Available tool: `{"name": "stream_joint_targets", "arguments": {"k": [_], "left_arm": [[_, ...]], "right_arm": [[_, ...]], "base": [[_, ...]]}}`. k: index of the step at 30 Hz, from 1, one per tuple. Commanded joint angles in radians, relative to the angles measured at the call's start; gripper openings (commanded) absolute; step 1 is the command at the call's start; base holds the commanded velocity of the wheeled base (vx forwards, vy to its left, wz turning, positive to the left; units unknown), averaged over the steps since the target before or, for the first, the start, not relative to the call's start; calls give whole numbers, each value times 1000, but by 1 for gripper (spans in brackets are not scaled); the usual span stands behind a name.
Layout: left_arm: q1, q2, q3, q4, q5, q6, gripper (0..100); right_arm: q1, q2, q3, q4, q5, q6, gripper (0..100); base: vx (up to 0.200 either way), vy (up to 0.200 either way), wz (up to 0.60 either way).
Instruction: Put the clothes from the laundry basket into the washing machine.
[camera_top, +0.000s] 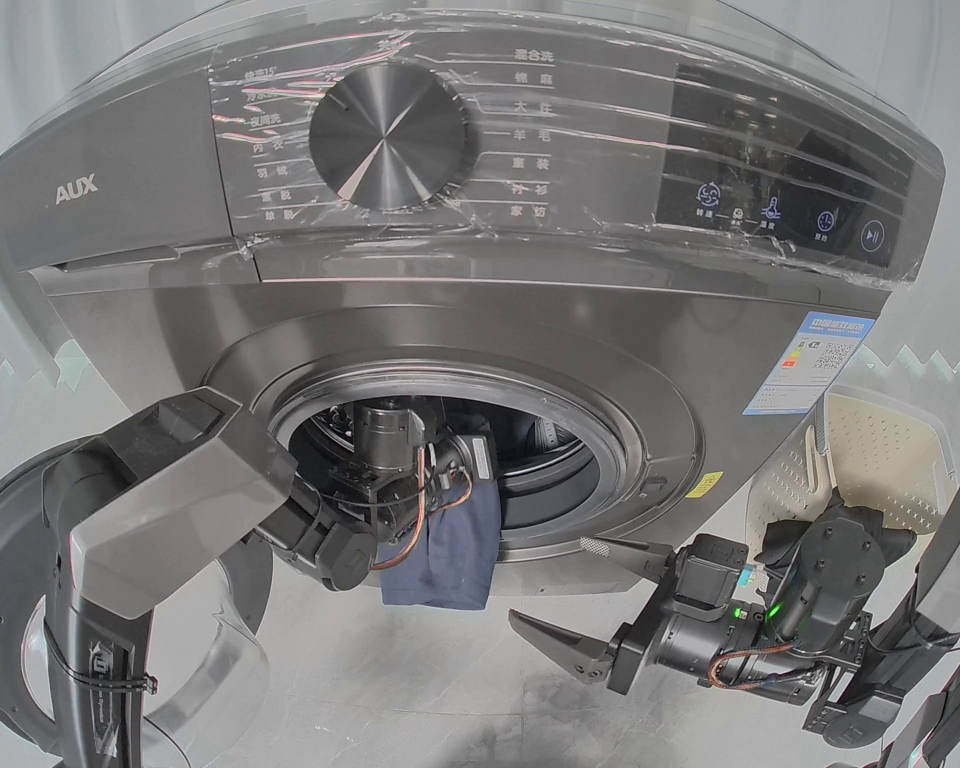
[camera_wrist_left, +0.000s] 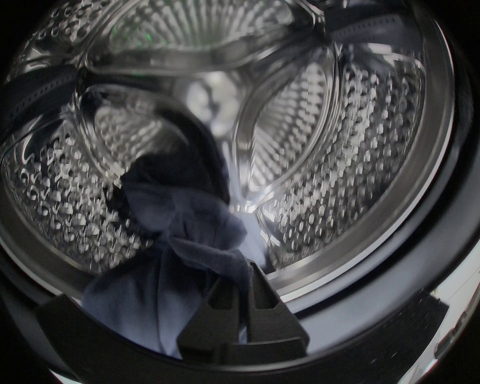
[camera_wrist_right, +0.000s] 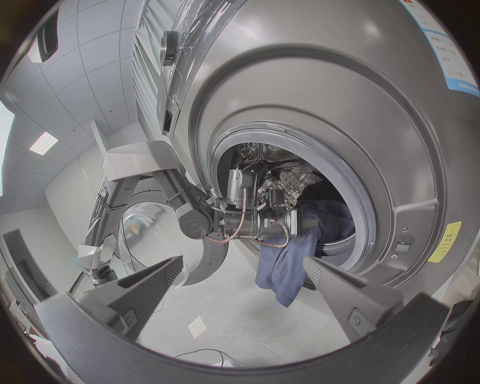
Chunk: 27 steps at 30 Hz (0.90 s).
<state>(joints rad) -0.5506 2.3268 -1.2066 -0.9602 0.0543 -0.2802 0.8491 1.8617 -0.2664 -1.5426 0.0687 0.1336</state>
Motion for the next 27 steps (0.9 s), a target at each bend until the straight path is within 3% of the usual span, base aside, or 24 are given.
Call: {"name": "stream_joint_targets", "arguments": {"k": [1, 6, 10, 11, 13, 17, 19, 23, 27], "left_arm": [[3, 36, -77, -63, 19, -10, 0], [-3, 66, -116, -134, 24, -8, 0], [-3, 63, -94, -129, 24, -5, 0], [-3, 59, -87, -124, 24, -5, 100], [-3, 36, -45, -103, 26, -5, 100], [-6, -86, 87, 46, 10, 4, 100], [-20, -119, 125, 113, 10, 23, 100], [-18, -145, 173, 178, 12, 93, 100], [-26, -135, 203, 199, 13, 101, 100]], "right_arm": [[1, -1, -1, -1, 0, 0, 100], [-1, -3, -2, -1, 0, 0, 100], [-2, -3, -2, -1, 0, 0, 100], [-2, -3, -2, -1, 0, 0, 100], [-1, -3, -2, -1, 0, 0, 100], [-1, -1, -2, -1, 0, 0, 100], [-1, -1, -2, -1, 0, 0, 100], [-1, -1, -2, -1, 0, 0, 100], [-1, -1, -2, -1, 0, 0, 100]], "base": [[0, 0, 0], [0, 0, 0], [0, 0, 0], [0, 0, 0], [0, 0, 0], [0, 0, 0], [0, 0, 0], [0, 0, 0], [0, 0, 0]]}}
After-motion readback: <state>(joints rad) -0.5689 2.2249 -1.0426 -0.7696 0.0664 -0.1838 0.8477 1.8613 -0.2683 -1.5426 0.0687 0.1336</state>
